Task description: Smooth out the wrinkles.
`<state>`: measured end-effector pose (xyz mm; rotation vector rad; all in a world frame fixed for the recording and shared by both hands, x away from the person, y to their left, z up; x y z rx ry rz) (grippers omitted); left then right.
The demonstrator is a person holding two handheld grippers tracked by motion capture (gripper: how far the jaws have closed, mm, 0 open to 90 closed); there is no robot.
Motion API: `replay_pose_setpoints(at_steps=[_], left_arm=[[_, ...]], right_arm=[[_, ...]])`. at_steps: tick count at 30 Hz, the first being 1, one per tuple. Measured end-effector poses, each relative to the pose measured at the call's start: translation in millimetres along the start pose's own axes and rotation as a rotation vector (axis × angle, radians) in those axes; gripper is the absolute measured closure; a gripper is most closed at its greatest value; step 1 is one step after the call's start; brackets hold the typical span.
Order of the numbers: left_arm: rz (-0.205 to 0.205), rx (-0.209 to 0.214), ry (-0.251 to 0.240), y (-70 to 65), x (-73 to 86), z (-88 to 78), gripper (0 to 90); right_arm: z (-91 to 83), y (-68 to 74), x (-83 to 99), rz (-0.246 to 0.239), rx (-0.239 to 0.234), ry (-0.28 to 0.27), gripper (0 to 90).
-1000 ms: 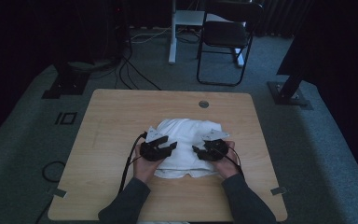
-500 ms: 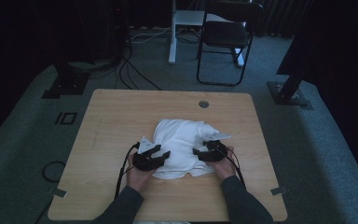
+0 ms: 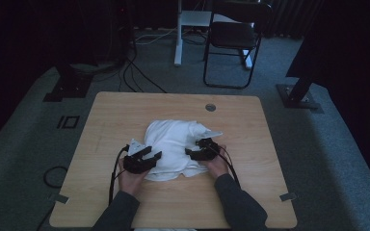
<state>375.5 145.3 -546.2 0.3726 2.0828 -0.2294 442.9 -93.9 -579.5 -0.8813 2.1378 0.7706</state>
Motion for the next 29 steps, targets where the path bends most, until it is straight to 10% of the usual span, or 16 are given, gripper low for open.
replay_pose_setpoints(at_steps=[9,18,29], left_arm=[[-0.026,-0.016,0.007,7.3,-6.8,-3.4,43.8],[-0.045,-0.036,-0.107,22.2,-30.2,-42.4,41.0],[-0.052,-0.095,-0.123,47.7,-23.3,-60.4,40.3]], right_arm=[[2.6,1.1,-10.5,0.019,-0.029,-0.002,32.9],[-73.2,17.1,-20.8,-0.012,-0.014,-0.173,29.6],[-126.0,-0.8,16.0,0.010,0.065,-0.189,29.9]])
Point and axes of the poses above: each handheld gripper's, and its own axes: z roughly forward along the jaws, x roughly out of its underside, y roughly to its left, the point moved 4 cm from there along z, roughly forward along the jaws, and after that the axes turned 13 degrees about -x, right-handed, at the moved point
